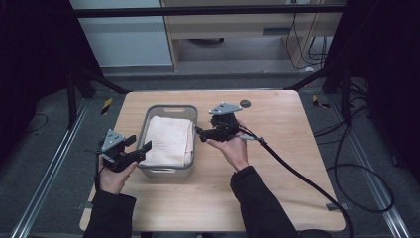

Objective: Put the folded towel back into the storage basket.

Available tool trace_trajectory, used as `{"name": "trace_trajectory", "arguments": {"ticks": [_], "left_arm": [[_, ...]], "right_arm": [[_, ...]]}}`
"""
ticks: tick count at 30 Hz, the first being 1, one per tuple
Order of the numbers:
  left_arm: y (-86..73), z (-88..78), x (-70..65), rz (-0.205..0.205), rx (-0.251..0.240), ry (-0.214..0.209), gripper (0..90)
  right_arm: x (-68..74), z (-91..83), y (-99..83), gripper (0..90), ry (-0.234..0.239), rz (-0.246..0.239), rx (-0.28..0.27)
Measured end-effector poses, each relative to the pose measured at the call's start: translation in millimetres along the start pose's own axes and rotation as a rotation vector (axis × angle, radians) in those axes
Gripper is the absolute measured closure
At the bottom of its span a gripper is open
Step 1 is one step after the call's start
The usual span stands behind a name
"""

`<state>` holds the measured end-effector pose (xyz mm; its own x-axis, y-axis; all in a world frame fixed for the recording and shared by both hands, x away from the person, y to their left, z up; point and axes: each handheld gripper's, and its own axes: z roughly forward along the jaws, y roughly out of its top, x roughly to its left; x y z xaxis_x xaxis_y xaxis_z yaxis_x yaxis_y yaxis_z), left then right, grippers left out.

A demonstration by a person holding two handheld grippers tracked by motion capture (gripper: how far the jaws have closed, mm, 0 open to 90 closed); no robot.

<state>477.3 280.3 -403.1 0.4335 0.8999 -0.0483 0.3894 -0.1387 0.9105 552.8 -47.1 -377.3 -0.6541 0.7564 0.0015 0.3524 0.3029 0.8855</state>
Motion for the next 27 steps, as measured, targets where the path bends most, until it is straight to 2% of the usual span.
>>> {"name": "trace_trajectory", "arguments": {"ticks": [6, 9, 14, 17, 21, 27], "left_arm": [[-7.4, -7.0, 2.0, 0.023, -0.026, 0.007, 26.8], [-8.3, -8.5, 2.2, 0.022, -0.03, 0.011, 26.1], [-12.3, -11.0, -0.7, 0.047, -0.017, 0.01, 25.1], [-16.8, -14.4, 0.2, 0.045, -0.012, 0.013, 23.9], [-23.8, -21.9, 2.5, 0.036, -0.026, 0.023, 23.5], [-37.1, -32.9, 4.7, 0.034, -0.037, 0.043, 23.6]], "right_arm": [[-20.2, -35.3, -25.2, 13.1, -0.02, 0.008, -0.008], [-31.3, -54.2, -42.1, 12.8, -0.034, 0.02, -0.01], [-48.9, -85.6, -70.1, 12.1, -0.065, 0.034, -0.017], [-59.0, -102.1, -88.4, 11.8, -0.075, 0.062, -0.042], [-69.0, -120.7, -111.2, 11.2, -0.09, 0.086, -0.078], [-80.8, -139.7, -144.8, 11.1, -0.114, 0.125, -0.074]]}}
